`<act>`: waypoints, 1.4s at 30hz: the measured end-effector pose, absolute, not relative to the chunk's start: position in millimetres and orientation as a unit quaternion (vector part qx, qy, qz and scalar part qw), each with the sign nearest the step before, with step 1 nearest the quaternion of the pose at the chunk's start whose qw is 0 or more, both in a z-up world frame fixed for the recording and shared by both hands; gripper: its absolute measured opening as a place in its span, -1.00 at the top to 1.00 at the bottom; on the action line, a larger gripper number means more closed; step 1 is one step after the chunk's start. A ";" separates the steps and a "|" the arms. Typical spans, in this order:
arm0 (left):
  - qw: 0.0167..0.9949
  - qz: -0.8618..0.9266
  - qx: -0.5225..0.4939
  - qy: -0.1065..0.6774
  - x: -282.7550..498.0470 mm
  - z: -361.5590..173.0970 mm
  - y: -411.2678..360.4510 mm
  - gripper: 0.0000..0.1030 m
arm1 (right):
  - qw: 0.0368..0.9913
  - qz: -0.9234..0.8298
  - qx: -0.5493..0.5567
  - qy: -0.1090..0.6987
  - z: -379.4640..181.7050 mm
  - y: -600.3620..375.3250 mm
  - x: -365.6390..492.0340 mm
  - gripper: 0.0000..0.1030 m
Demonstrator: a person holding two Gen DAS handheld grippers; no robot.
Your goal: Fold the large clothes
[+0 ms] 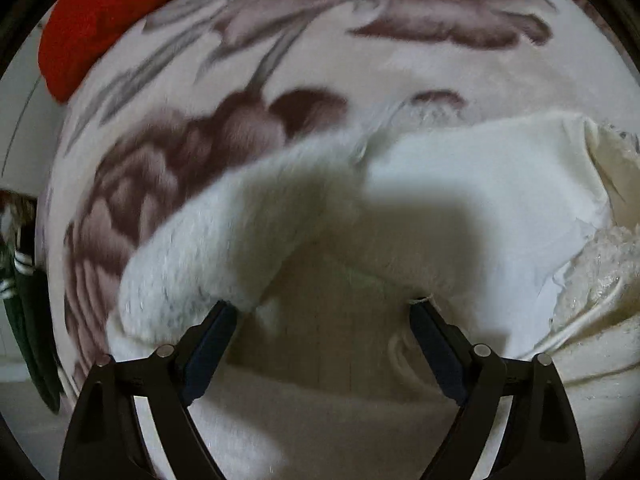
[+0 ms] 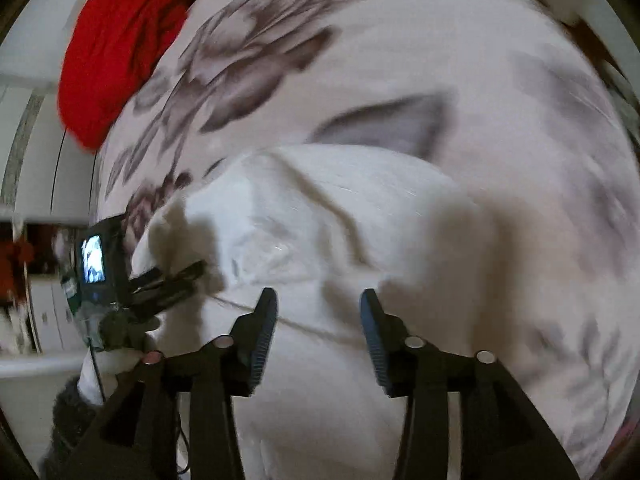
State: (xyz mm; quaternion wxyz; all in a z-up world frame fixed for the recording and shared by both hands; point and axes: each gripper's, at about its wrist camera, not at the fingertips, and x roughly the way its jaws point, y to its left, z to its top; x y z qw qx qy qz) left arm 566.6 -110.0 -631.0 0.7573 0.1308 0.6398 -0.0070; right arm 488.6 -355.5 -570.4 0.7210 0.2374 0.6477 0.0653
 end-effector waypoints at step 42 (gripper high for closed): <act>0.829 0.063 0.066 0.552 475.0 -549.9 -102.0 -1.00 | 0.692 -0.001 0.308 0.653 -583.5 -481.3 499.5 -0.12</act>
